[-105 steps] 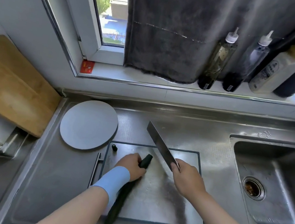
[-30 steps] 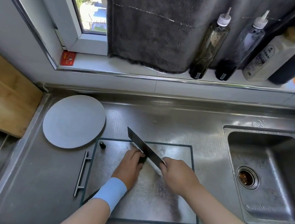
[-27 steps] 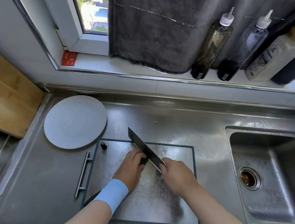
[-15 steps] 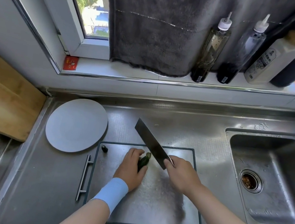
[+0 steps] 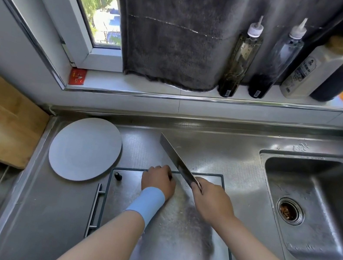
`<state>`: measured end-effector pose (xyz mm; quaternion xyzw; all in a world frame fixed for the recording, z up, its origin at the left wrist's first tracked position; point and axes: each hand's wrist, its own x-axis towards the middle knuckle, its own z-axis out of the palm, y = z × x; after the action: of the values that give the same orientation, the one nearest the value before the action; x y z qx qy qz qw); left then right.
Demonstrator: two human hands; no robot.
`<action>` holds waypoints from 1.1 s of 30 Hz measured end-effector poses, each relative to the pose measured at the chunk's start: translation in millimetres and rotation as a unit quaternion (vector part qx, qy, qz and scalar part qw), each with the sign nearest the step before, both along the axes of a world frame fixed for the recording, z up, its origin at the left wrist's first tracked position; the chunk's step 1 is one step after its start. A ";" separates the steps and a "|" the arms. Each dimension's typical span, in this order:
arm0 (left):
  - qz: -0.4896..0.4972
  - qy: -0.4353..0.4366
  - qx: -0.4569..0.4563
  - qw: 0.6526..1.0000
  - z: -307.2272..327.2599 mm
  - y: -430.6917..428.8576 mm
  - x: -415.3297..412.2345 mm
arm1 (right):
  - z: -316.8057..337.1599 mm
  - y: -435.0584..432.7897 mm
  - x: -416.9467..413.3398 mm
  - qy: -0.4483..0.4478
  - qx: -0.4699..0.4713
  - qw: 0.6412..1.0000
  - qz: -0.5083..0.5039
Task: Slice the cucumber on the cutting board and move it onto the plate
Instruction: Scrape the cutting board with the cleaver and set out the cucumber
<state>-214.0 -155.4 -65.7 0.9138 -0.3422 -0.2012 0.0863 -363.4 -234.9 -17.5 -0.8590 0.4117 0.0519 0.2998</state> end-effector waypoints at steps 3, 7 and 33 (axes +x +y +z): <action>0.079 0.035 -0.077 0.993 0.8 20.3 17.6 | 1.7 3.8 3.8 0.005 0.007 1.000 0.006; 0.087 -0.025 -0.110 0.990 -2.4 61.0 49.5 | 1.8 12.2 16.6 -0.008 0.017 1.000 0.019; 0.049 0.041 -0.125 0.990 -24.8 113.9 111.7 | 3.1 41.4 54.2 0.012 -0.010 1.000 0.021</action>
<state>-102.3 -41.5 -90.6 0.9022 -0.3161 -0.1897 0.2238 -309.2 -193.5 -14.4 -0.8699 0.3976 0.0645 0.2846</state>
